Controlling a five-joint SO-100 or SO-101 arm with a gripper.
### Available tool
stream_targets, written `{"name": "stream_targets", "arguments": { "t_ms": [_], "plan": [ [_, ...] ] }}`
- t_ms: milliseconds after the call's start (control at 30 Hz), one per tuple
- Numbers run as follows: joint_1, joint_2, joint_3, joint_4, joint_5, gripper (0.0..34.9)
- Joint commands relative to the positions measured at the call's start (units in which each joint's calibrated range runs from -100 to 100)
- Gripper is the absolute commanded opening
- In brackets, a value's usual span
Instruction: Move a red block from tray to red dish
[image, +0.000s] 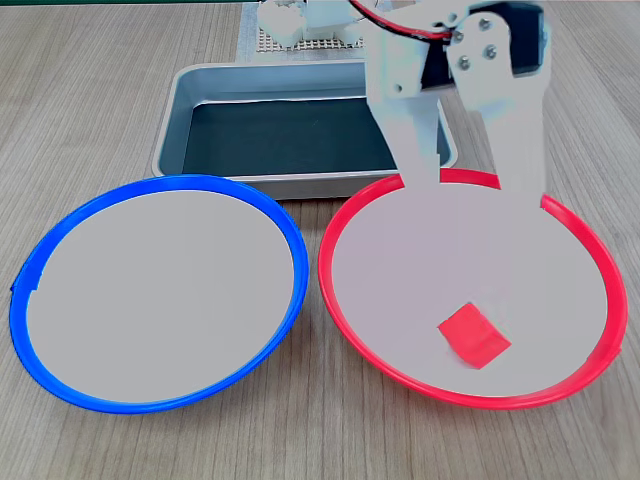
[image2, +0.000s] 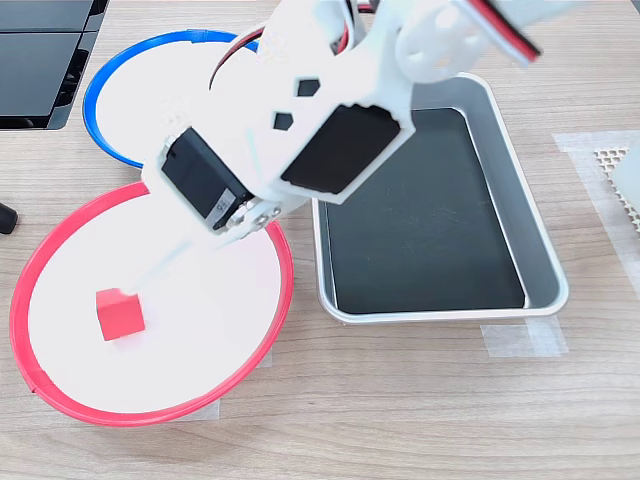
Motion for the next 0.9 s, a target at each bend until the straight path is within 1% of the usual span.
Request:
{"name": "stream_targets", "arguments": {
  "t_ms": [0, 33, 67, 100, 167, 300, 367, 433, 567, 700, 867],
  "plan": [
    [0.7, -15.6, 10.2, -4.4, -4.4, 0.4],
    [1.3, -20.0, 14.6, -6.5, -6.3, 0.3],
    [2.3, -27.4, 22.6, -10.4, -9.0, 0.2],
    [2.6, -29.3, 24.8, -11.7, -9.8, 0.2],
    [6.0, -44.1, 40.3, -16.4, -15.8, 0.1],
    [9.6, -60.0, 56.1, -17.9, -20.4, 0.0],
    [11.0, -68.6, 63.4, -15.6, -21.5, 0.0],
    [11.9, -75.1, 68.1, -11.8, -21.6, 0.0],
    [13.0, -90.0, 76.7, -0.8, -21.1, 0.0],
    [13.2, -98.0, 83.0, 4.8, -20.9, 0.0],
    [13.1, -103.8, 83.7, 9.2, -21.5, 0.0]
  ]
}}
